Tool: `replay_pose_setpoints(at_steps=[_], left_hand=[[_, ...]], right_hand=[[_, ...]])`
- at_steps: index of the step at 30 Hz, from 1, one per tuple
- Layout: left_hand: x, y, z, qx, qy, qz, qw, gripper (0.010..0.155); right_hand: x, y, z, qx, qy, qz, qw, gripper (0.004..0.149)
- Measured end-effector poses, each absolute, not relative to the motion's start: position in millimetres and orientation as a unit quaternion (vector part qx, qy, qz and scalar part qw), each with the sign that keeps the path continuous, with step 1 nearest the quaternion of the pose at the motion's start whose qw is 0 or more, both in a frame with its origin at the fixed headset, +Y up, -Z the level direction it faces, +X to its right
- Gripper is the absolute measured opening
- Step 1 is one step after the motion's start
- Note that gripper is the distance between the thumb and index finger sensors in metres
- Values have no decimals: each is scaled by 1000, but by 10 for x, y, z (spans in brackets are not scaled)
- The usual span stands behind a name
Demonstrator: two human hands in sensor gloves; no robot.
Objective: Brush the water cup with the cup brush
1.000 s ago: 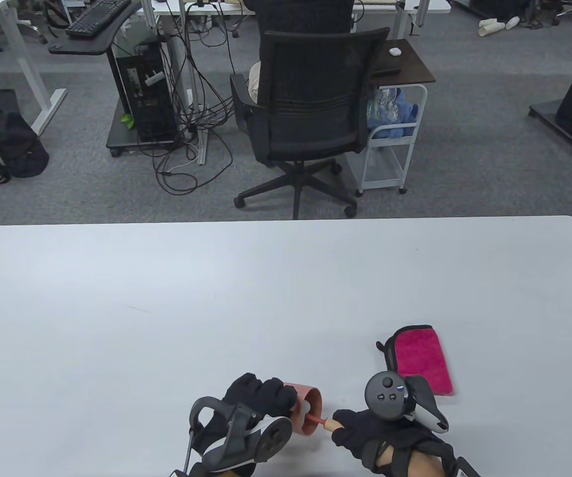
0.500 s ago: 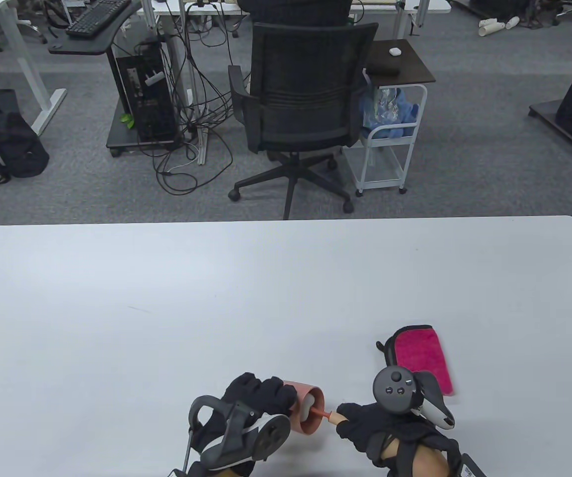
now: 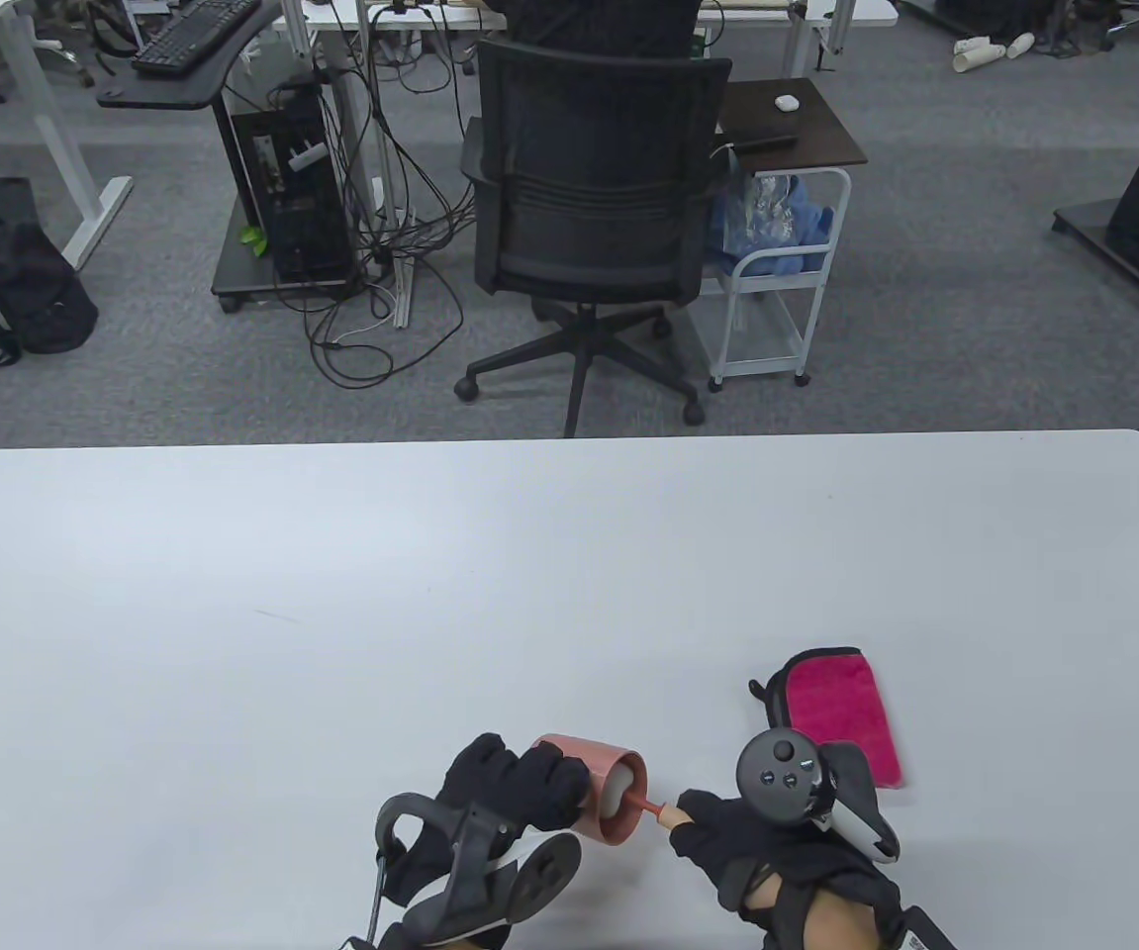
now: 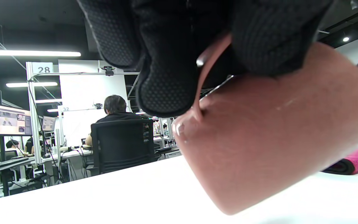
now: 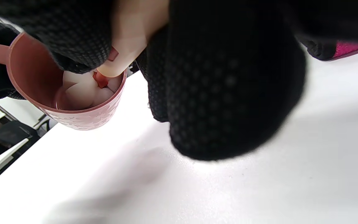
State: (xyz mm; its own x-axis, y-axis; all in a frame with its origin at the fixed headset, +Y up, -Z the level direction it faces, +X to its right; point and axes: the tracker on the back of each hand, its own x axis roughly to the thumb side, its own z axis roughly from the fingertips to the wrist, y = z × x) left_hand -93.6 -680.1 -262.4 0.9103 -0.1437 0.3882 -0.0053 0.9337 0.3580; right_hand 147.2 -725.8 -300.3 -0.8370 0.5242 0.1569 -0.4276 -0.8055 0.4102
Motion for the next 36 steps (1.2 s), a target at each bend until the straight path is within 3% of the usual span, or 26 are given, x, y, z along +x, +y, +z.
replay_pose_setpoints(at_steps=[17,24,36], left_hand=[[-879,-6834,-2628,178,-205,-64,960,41],[-869,-6820,-2620,182,-207,-61,959,41],[-949,-6745,-2650,193,-188,-17,963,41]], right_hand=[[1287,-7315,-2884,135,226,930,257,60],[1315,-7255,-2877,154,201,926,282,59],[1595,-7176,-3000,118,174,916,341,58]])
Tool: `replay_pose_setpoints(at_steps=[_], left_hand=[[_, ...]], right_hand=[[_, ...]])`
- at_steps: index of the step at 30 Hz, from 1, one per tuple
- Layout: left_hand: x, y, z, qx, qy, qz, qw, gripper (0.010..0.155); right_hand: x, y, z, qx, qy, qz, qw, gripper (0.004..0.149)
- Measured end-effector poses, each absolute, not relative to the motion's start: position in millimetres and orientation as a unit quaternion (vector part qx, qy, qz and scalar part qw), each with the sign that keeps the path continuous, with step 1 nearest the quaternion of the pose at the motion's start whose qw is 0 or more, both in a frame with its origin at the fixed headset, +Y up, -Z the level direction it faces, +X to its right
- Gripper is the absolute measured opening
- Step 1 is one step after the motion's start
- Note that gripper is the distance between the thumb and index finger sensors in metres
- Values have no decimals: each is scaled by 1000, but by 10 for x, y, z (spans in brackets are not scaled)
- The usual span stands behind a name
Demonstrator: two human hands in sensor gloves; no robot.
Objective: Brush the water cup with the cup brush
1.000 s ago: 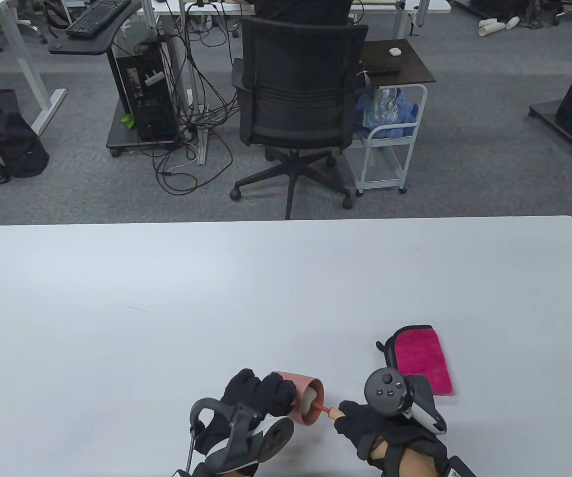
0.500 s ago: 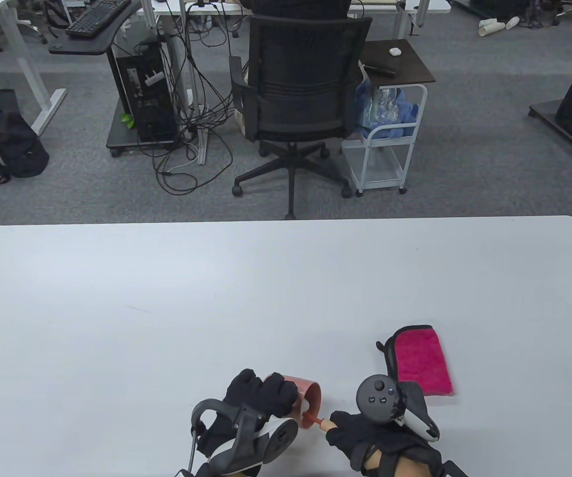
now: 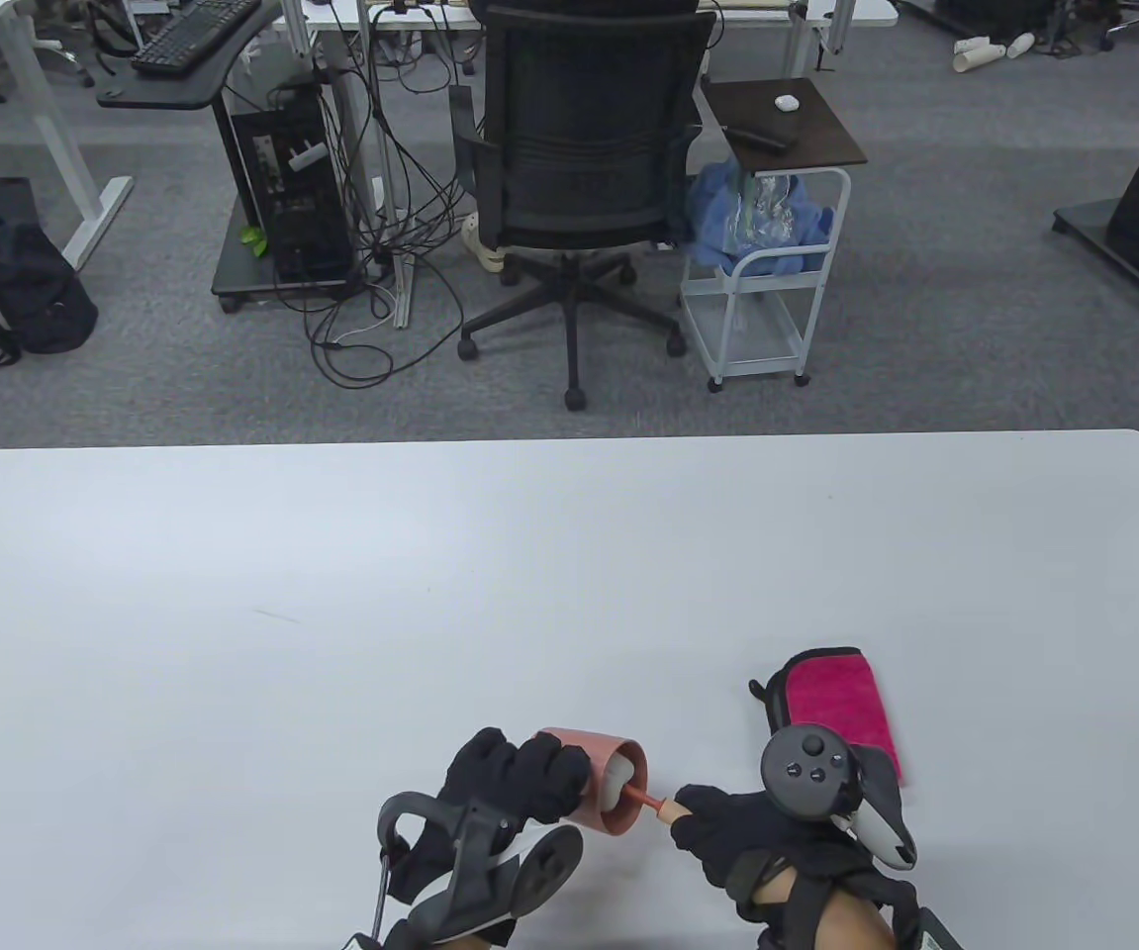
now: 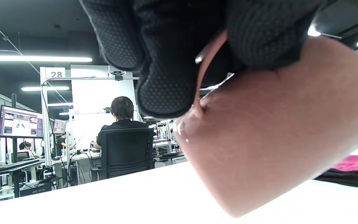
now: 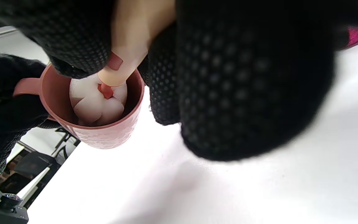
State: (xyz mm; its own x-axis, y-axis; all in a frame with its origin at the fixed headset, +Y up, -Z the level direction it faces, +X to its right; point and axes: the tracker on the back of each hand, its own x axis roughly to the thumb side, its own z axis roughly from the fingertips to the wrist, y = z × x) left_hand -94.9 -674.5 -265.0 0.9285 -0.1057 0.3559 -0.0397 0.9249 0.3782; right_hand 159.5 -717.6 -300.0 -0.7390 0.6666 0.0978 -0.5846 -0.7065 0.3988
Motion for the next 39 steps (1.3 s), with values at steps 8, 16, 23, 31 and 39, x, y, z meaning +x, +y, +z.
replay_pose_setpoints(at_steps=[8,16,23,31,39], left_hand=[[-1108,-6724,-2678,182,-166,55,967,40],[-1313,-6723,-2767,162,-137,156,965,40],[-1507,-6724,-2789,167,-94,212,958,40],[-1761,-6773,-2809,156,-85,356,917,40],[-1737,-6802,-2790,146,-97,345,922,40]], right_hand=[[1628,-7238,-3038,132,199,899,367,58],[1863,-7164,-3105,167,208,854,446,58],[2066,-7215,-3170,162,173,781,578,61],[1999,-7300,-3162,29,107,943,314,66],[1592,-7537,-3151,-5,116,978,173,65]])
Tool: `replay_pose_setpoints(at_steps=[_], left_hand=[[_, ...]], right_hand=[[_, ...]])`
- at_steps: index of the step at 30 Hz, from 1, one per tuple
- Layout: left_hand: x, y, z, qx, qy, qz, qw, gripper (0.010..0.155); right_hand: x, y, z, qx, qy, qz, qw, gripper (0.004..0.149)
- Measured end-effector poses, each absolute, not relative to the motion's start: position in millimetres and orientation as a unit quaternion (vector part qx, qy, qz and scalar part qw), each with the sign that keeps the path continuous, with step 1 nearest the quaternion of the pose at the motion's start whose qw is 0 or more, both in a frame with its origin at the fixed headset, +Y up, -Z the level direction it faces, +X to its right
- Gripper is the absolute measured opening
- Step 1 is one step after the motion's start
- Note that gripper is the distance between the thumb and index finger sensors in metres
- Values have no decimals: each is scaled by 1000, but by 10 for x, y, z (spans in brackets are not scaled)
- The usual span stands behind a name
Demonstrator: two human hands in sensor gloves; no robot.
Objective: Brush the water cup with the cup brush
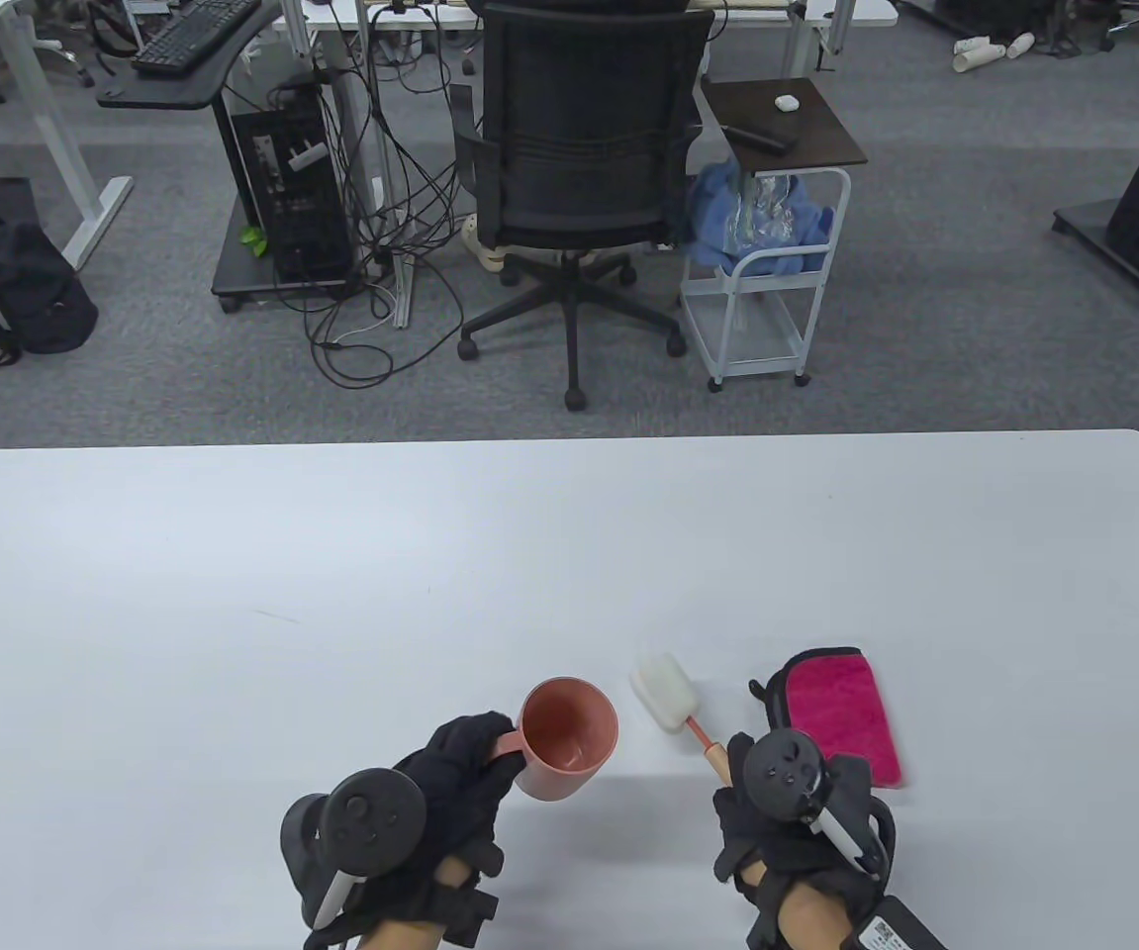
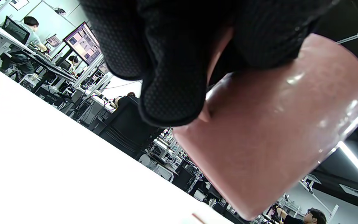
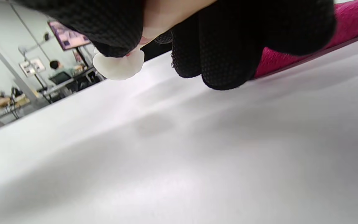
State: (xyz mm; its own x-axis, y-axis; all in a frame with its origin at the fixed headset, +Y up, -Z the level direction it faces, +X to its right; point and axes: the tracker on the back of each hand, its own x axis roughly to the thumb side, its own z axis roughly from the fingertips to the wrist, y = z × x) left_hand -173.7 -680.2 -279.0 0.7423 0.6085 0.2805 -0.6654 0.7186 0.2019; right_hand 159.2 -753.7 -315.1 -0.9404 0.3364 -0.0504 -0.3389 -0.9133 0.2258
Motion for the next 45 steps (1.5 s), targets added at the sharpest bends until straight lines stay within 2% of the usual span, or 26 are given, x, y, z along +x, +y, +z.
replay_pose_setpoints(at_steps=[5,8,13,17,22,23,25,26,28,29,30,33,38,42,45], left_hand=[[-1736,-6834,-2816,134,-98,360,918,41],[-1716,-6856,-2818,127,-103,361,918,41],[-1710,-6894,-2829,117,-105,347,925,41],[-1713,-6915,-2842,110,-103,355,923,41],[-1699,-6922,-2847,106,-104,350,925,41],[-1701,-6924,-2847,105,-104,351,925,41],[-1708,-6921,-2846,105,-103,350,925,41],[-1714,-6918,-2846,107,-103,349,925,41],[-1720,-6915,-2851,108,-103,353,924,41],[-1714,-6916,-2853,108,-104,356,922,41],[-1699,-6920,-2854,106,-105,361,921,41],[-1653,-6925,-2843,101,-113,358,921,41],[-1681,-6933,-2858,96,-119,356,922,41],[-1713,-6929,-2854,97,-118,368,917,41],[-1701,-6925,-2836,97,-126,366,917,41]], right_hand=[[1577,-7689,-3203,-5,159,977,139,66],[1542,-7732,-3193,-10,185,979,84,69],[1420,-7744,-3146,1,195,981,20,70],[1406,-7730,-3144,3,200,980,7,69],[1475,-7676,-3155,-3,199,977,71,71],[1546,-7594,-3163,-2,192,975,115,73],[1696,-7427,-3196,-5,139,975,174,72],[1853,-7328,-3228,-15,91,974,206,74],[2145,-7275,-3291,-34,46,970,234,87],[2256,-7314,-3322,-40,52,970,233,93],[2386,-7423,-3362,-46,90,968,231,97],[2523,-7685,-3433,-54,175,955,234,100],[2505,-7934,-3487,-76,253,946,190,96],[2420,-7849,-3501,-92,209,968,106,89],[2398,-7808,-3495,-94,195,971,105,81]])
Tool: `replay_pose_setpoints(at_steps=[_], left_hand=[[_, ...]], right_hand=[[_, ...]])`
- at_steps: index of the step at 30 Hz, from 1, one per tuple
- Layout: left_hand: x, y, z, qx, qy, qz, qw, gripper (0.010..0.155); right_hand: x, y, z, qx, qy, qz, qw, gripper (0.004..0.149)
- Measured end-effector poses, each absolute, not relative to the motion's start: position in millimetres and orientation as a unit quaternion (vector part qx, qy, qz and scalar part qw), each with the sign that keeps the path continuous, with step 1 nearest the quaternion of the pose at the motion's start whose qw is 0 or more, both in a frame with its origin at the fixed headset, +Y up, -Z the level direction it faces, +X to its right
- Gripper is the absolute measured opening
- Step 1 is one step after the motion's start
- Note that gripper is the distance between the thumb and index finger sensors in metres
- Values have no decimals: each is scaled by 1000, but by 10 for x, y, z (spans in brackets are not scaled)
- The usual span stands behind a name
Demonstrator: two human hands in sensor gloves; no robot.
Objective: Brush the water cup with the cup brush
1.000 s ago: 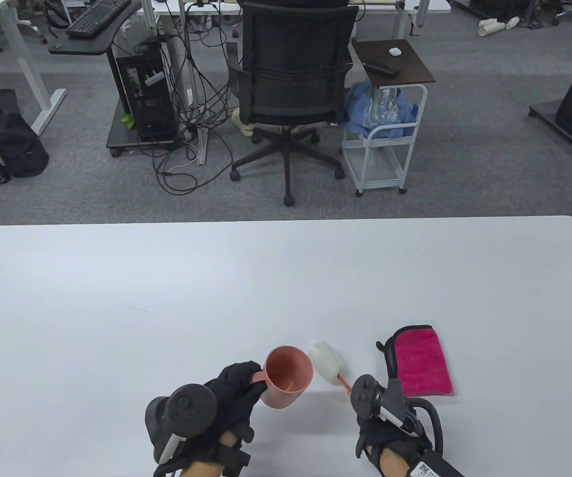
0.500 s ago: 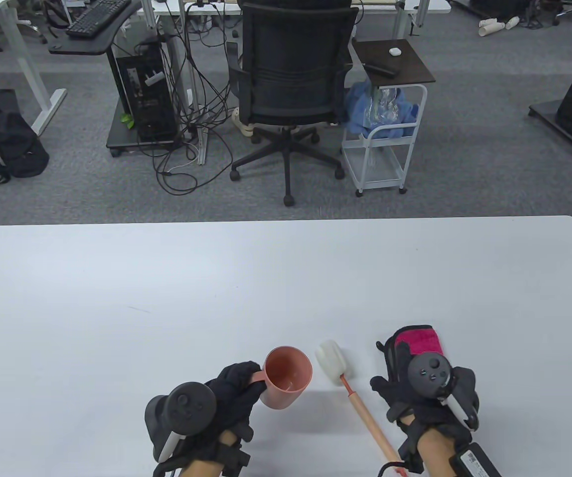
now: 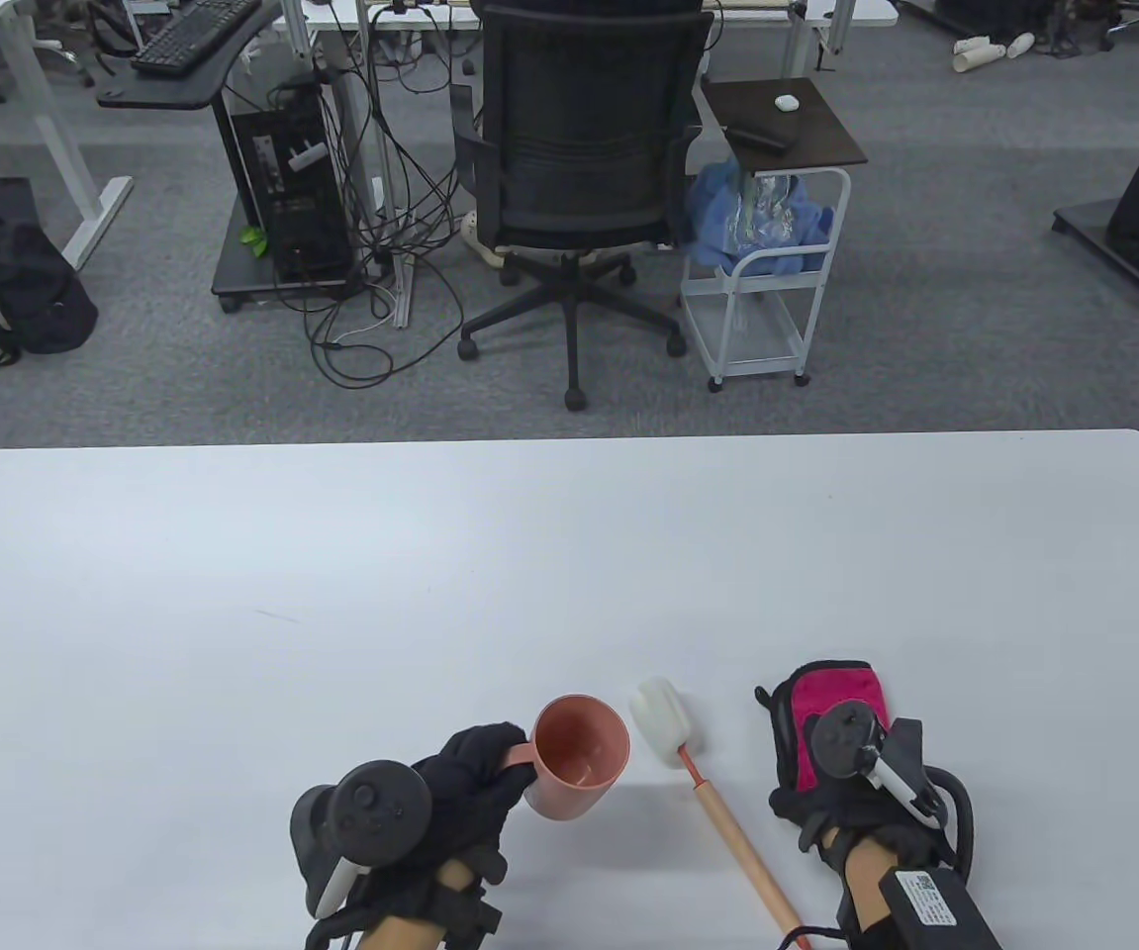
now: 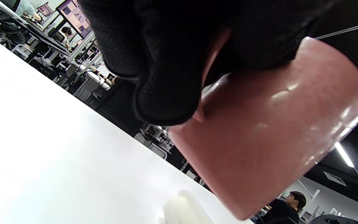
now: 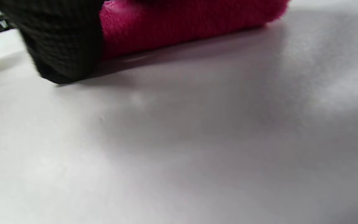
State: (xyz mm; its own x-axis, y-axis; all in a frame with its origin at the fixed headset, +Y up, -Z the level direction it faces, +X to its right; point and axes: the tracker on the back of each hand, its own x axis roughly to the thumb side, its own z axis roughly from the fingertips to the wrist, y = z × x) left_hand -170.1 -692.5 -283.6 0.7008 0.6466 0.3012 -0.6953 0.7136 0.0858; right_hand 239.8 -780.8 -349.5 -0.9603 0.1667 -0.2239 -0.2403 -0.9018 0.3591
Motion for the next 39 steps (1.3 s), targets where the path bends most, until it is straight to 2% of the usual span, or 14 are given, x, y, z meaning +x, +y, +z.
replay_pose_setpoints(at_steps=[4,7,9,11,13,15,18,21,22,27,33,39], left_hand=[[-1692,-6934,-2841,90,-132,371,915,41],[-1693,-6950,-2864,79,-141,400,902,41],[-1677,-6964,-2878,67,-156,426,888,41],[-1627,-6974,-2870,48,-185,459,868,41],[-1564,-6979,-2872,23,-216,492,843,41],[-1501,-6979,-2874,0,-244,523,816,41],[-1439,-7007,-2878,-38,-278,545,790,41],[-1385,-7062,-2900,-74,-296,540,785,41],[-1360,-7083,-2910,-84,-299,541,782,41],[-1354,-7059,-2900,-70,-292,531,792,41],[-1511,-7028,-2923,-12,-238,551,800,41],[-1632,-7037,-2902,35,-182,548,815,41]], right_hand=[[2449,-7724,-3498,-115,146,976,109,54],[2604,-7677,-3484,-114,135,962,209,48],[2712,-7600,-3445,-99,109,941,303,48],[2822,-7489,-3360,-58,44,836,544,48],[2737,-7396,-3339,19,5,729,684,48],[2507,-7329,-3329,104,34,653,749,49],[2060,-7289,-3276,210,107,601,763,49],[1738,-7292,-3229,275,166,582,747,50],[1587,-7331,-3191,299,210,565,740,51],[1441,-7453,-3136,292,263,528,753,54],[1554,-7355,-3153,285,202,558,753,53],[1546,-7042,-2983,327,50,677,657,51]])
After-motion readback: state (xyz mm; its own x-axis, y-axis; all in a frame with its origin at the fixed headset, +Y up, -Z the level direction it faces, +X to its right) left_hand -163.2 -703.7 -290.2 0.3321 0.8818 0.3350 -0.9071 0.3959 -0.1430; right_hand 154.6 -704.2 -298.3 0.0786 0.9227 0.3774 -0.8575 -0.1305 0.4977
